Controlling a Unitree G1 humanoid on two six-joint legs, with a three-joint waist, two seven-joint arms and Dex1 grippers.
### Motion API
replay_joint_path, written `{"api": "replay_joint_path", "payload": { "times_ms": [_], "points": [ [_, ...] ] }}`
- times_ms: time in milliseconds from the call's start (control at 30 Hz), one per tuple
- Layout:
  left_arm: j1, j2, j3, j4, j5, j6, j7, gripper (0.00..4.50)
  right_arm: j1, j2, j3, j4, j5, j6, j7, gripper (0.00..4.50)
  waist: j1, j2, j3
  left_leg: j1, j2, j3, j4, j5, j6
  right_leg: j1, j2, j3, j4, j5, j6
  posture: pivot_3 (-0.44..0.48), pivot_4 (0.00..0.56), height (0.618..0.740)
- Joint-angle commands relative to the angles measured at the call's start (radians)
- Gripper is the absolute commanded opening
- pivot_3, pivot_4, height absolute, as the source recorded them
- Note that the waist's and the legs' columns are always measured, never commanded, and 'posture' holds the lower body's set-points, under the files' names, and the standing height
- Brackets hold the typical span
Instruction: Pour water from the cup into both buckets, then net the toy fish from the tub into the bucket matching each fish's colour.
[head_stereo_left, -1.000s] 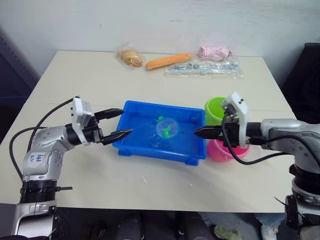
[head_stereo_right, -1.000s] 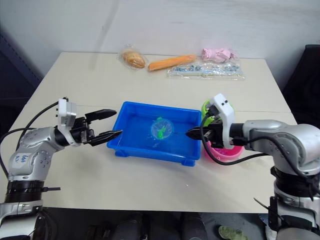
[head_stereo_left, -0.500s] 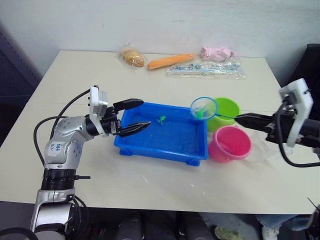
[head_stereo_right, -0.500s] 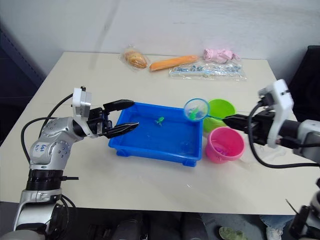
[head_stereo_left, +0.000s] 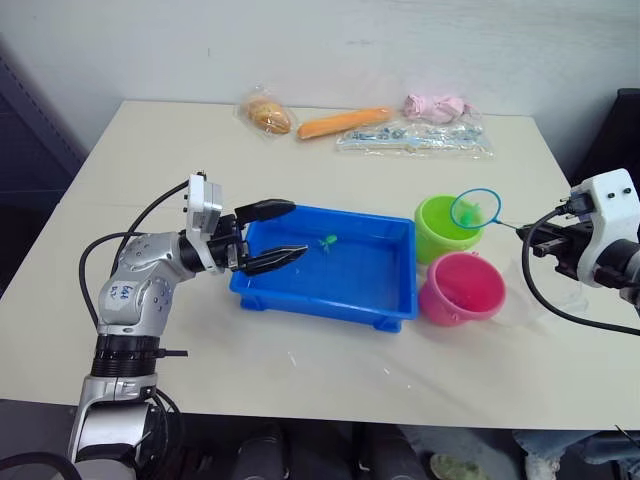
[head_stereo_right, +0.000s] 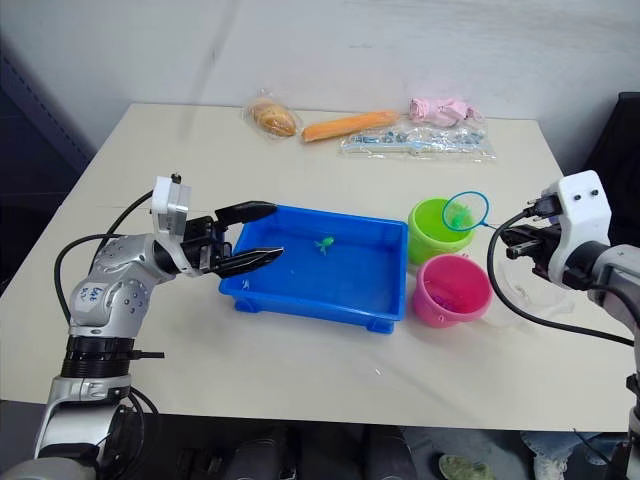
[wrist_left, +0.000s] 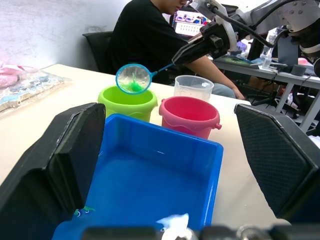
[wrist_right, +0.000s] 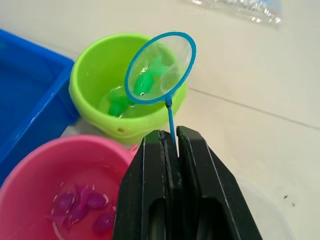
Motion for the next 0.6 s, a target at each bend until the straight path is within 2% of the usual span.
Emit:
{"api": "replay_joint_path", "payload": {
  "times_ms": [33, 267, 400, 600],
  "points": [
    [0.009, 0.003, 0.009, -0.042, -0.022, 0.003, 0.004, 4.45, 0.002, -0.023, 0.045, -0.002, -0.097, -0.135, -0.011, 0.0, 0.0, 0.0, 0.0, 0.0, 0.0, 0.0, 0.0, 0.0, 0.0, 0.0, 0.0, 0.0, 0.0, 0.0, 0.0, 0.0, 0.15, 0.74],
    [0.014, -0.005, 0.01, -0.043, -0.02, -0.002, 0.014, 4.45, 0.043, -0.064, 0.114, 0.02, -0.24, -0.349, 0.033, 0.0, 0.002, 0.0, 0.0, 0.0, -0.001, 0.0, 0.0, 0.0, 0.0, 0.0, 0.0, 0.0, 0.0, 0.0, 0.0, 0.0, 0.15, 0.74],
    [0.013, -0.012, 0.008, -0.035, -0.017, -0.004, 0.016, 4.45, 0.134, -0.123, 0.159, 0.016, -0.346, -0.518, 0.095, 0.0, 0.004, 0.0, 0.0, 0.0, -0.001, 0.001, 0.0, 0.0, 0.0, 0.001, 0.0, -0.001, -0.001, 0.0, 0.0, 0.0, 0.15, 0.74],
    [-0.001, -0.033, -0.004, -0.012, -0.003, -0.025, 0.019, 4.45, 0.205, -0.135, 0.177, 0.052, -0.526, -0.787, 0.062, 0.0, 0.001, 0.0, 0.0, 0.0, -0.001, 0.003, 0.001, 0.0, 0.0, 0.002, 0.0, -0.001, 0.0, 0.0, 0.0, 0.0, 0.15, 0.74]
  ]
}}
